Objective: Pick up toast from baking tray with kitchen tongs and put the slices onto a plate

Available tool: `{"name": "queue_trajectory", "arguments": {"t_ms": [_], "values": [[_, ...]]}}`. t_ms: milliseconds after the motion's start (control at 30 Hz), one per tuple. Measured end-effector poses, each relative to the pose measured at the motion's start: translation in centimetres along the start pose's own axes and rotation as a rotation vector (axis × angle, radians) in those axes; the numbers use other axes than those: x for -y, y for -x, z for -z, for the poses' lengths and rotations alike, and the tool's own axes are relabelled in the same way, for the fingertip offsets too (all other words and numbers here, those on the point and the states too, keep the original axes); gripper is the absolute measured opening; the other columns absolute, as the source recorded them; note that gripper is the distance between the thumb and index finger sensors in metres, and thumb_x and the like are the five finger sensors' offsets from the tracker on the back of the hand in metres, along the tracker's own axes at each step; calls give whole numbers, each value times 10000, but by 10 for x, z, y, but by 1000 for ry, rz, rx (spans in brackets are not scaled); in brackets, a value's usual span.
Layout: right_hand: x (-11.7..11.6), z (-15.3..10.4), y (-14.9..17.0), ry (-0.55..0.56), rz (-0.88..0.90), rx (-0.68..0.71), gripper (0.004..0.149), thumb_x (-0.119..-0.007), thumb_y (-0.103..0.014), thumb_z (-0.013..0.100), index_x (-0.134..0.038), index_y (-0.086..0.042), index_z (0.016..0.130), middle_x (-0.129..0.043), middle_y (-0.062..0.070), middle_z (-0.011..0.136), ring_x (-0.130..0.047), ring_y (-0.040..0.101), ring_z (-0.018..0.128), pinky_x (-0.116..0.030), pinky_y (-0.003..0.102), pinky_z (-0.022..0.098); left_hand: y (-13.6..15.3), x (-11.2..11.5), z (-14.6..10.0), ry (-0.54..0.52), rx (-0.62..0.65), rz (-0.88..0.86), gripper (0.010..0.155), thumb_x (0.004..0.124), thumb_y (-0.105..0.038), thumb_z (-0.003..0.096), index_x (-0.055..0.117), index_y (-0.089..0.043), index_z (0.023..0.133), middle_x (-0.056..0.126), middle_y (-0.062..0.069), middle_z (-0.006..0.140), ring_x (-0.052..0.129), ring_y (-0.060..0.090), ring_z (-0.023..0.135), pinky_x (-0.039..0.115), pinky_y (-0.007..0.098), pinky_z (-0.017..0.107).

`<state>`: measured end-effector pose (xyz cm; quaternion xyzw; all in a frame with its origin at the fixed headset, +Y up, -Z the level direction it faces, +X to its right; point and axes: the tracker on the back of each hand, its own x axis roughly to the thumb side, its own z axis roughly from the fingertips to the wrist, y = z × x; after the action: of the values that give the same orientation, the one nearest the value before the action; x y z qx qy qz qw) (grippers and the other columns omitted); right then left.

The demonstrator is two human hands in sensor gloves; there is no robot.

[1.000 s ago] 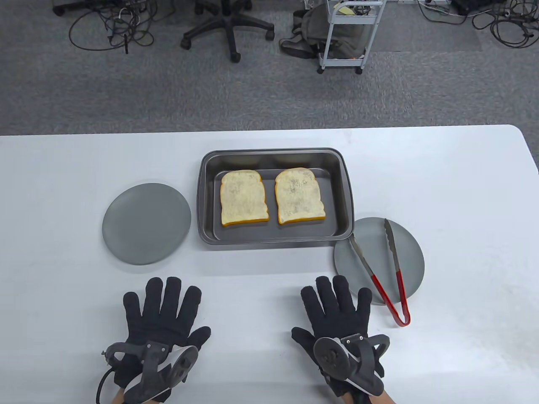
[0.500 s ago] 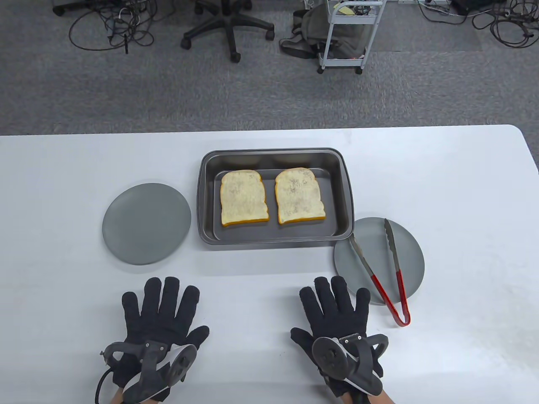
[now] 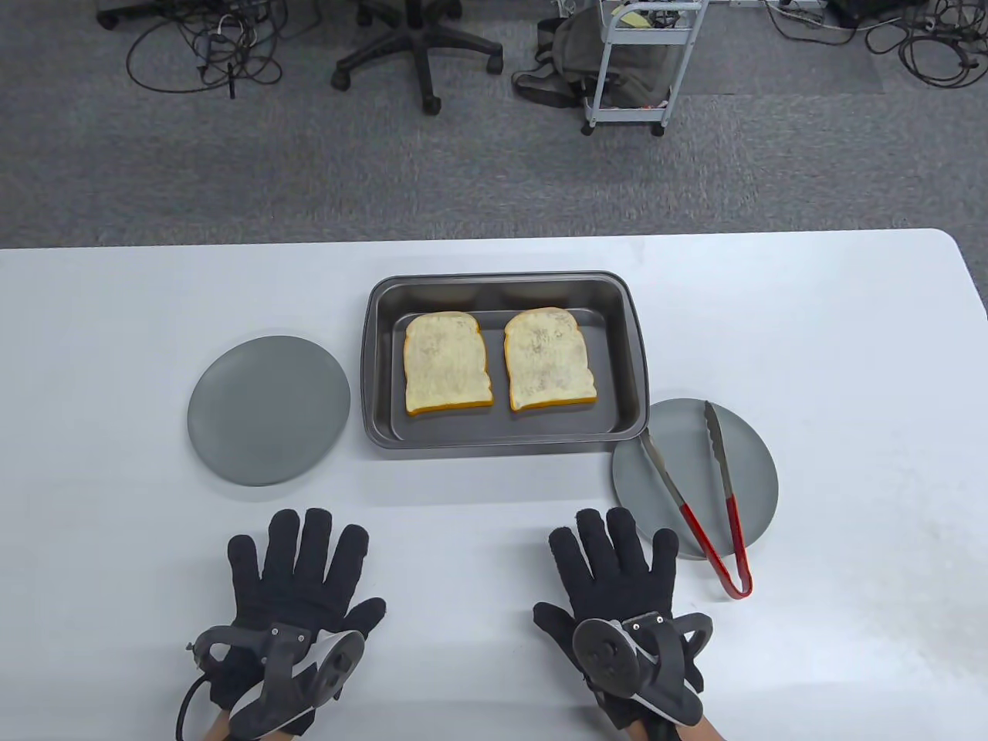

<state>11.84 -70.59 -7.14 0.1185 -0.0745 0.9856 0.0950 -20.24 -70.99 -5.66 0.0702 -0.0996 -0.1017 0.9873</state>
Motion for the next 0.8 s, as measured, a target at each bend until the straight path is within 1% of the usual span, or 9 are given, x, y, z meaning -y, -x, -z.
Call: {"name": "queue_trajectory", "arguments": {"t_ms": [167, 233, 367, 467, 600, 700, 800], "values": [[5, 2, 6, 28, 23, -29, 852, -867, -635, 320, -626, -273, 1053, -552, 104, 1171, -509, 443, 1102, -313, 784, 726, 0, 0, 0, 0, 0, -1, 816, 487, -756, 406, 351, -380, 1116, 391, 86, 1234, 413, 489, 1135, 347, 784, 731], [9, 6, 13, 55, 72, -64, 864, -864, -643, 318, -620, -267, 1056, -557, 135, 1156, -538, 440, 1086, -345, 780, 728, 0, 0, 1, 1, -1, -2, 818, 488, -756, 404, 352, -379, 1117, 392, 86, 1234, 414, 488, 1135, 348, 785, 731], [15, 18, 29, 58, 100, -134, 881, -871, -640, 317, -603, -258, 1065, -528, 146, 1162, -516, 448, 1089, -335, 783, 732, 0, 1, 2, 9, -4, -4, 814, 491, -754, 405, 353, -380, 1116, 391, 84, 1234, 416, 487, 1135, 348, 783, 734], [19, 26, 48, 27, 113, -214, 905, -878, -640, 314, -577, -254, 1075, -478, 155, 1175, -480, 455, 1096, -319, 787, 732, 2, 1, 3, 12, -11, -11, 815, 491, -755, 405, 349, -383, 1117, 389, 82, 1236, 412, 485, 1138, 345, 783, 736], [23, 34, 81, -25, 129, -331, 928, -927, -605, 312, -557, -237, 1079, -444, 159, 1182, -448, 461, 1104, -297, 792, 733, 3, 0, 4, 11, -17, -28, 816, 494, -754, 407, 351, -381, 1117, 390, 82, 1237, 411, 486, 1138, 343, 783, 737], [26, 35, 105, -37, 113, -405, 944, -937, -603, 307, -548, -229, 1082, -443, 160, 1181, -451, 463, 1103, -303, 791, 733, 3, 0, 6, 8, -13, -45, 817, 493, -756, 405, 354, -380, 1118, 395, 85, 1236, 421, 490, 1136, 348, 782, 736], [29, 36, 130, -74, 71, -484, 961, -940, -609, 299, -539, -223, 1083, -452, 160, 1179, -462, 459, 1100, -318, 788, 735, 2, 0, 7, 9, -7, -50, 816, 494, -757, 406, 352, -383, 1118, 394, 84, 1237, 417, 488, 1138, 346, 782, 737]]}}
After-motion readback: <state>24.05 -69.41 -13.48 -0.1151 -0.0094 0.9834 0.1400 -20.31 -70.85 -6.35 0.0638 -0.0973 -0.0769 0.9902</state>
